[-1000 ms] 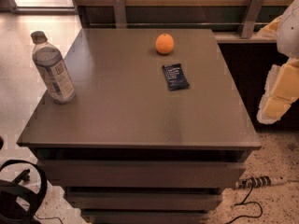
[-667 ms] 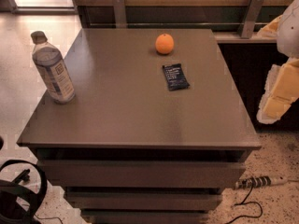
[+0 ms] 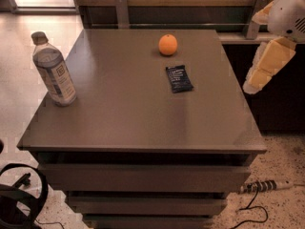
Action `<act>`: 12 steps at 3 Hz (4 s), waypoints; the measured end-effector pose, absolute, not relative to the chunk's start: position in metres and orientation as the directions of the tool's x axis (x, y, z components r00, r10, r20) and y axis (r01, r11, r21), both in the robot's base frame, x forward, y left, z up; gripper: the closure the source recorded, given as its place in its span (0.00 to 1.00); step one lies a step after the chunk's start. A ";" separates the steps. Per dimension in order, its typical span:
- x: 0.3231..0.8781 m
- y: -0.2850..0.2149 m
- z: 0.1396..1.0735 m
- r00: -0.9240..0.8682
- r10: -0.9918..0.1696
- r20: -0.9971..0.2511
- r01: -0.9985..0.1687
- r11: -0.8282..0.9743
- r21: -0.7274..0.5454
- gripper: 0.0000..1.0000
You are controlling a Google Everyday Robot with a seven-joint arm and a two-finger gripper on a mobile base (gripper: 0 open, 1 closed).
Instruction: Move orange near blue plastic bottle
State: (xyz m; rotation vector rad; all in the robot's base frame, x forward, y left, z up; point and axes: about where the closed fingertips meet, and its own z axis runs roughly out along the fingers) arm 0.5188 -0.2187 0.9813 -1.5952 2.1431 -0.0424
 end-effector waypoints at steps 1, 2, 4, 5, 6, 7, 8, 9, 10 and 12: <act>0.556 -0.221 0.972 -0.240 -0.860 -0.451 -0.864 0.401 -0.305 0.00; 0.596 -0.222 0.959 -0.253 -0.764 -0.594 -0.814 0.499 -0.296 0.00; 0.669 -0.192 0.929 -0.249 -0.582 -0.774 -0.769 0.605 -0.207 0.00; 0.669 -0.191 0.929 -0.249 -0.582 -0.774 -0.769 0.605 -0.207 0.00; 0.679 -0.186 0.928 -0.243 -0.566 -0.788 -0.755 0.620 -0.212 0.00; 0.711 -0.177 0.915 -0.239 -0.539 -0.808 -0.753 0.628 -0.196 0.00; 0.738 -0.173 0.900 -0.240 -0.509 -0.827 -0.746 0.641 -0.179 0.00; 0.765 -0.168 0.883 -0.243 -0.483 -0.841 -0.743 0.650 -0.158 0.00; 0.792 -0.161 0.869 -0.244 -0.458 -0.855 -0.742 0.656 -0.139 0.00; 0.835 -0.121 0.849 -0.218 -0.424 -0.879 -0.782 0.615 -0.103 0.00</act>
Offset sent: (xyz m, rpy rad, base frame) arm 0.1315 -0.0128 -0.0315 0.4726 -0.2318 -0.2004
